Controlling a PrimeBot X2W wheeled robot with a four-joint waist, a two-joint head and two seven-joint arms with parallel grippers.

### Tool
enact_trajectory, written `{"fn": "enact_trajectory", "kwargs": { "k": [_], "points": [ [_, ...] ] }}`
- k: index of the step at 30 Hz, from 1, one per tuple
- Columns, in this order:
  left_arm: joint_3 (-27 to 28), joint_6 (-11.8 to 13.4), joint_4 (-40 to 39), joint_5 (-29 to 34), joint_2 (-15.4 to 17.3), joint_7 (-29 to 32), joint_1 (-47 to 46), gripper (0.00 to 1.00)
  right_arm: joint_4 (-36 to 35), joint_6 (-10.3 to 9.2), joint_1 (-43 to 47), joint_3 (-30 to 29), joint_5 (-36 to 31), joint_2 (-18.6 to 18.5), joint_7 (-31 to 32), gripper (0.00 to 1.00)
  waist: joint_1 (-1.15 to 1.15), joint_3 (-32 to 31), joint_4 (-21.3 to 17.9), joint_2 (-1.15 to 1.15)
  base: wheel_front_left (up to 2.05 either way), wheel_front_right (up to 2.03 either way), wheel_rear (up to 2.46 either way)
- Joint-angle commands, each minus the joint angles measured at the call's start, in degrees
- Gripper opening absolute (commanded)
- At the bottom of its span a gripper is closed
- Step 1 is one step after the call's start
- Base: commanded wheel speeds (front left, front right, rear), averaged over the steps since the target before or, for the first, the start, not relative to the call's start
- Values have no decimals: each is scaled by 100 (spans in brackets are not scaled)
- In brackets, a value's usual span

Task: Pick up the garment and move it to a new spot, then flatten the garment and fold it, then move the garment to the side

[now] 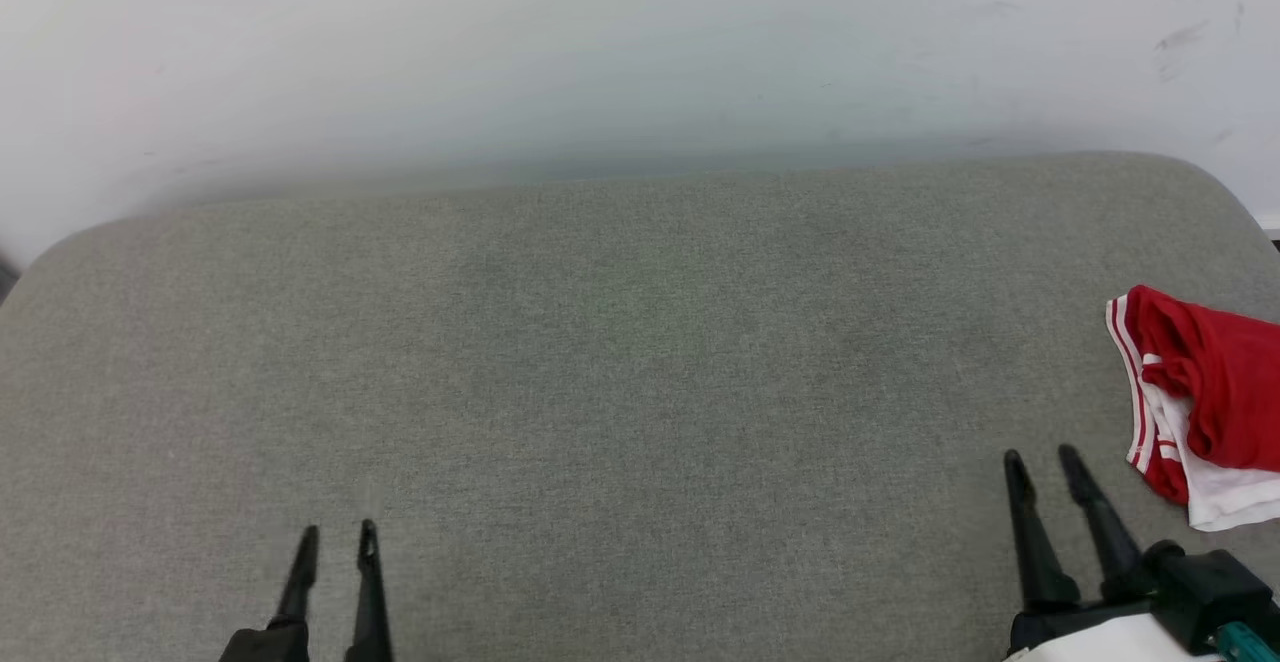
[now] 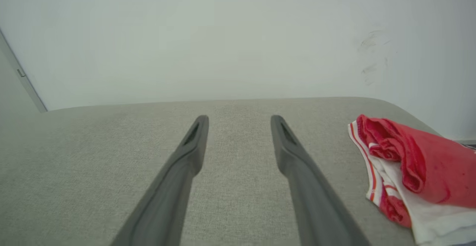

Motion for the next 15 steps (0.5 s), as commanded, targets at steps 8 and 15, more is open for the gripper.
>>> {"fn": "enact_trajectory", "kwargs": {
  "k": [8,15],
  "points": [
    [-17,-86,120,-907,48,150,-117,0,136,0,-67,1,867,-23,162,0,0,-2,7,0,0,0,0],
    [-18,-191,267,-1627,93,279,-276,0,225,0,-174,-12,1553,-47,300,0,0,-5,14,0,0,0,0]
  ]
}}
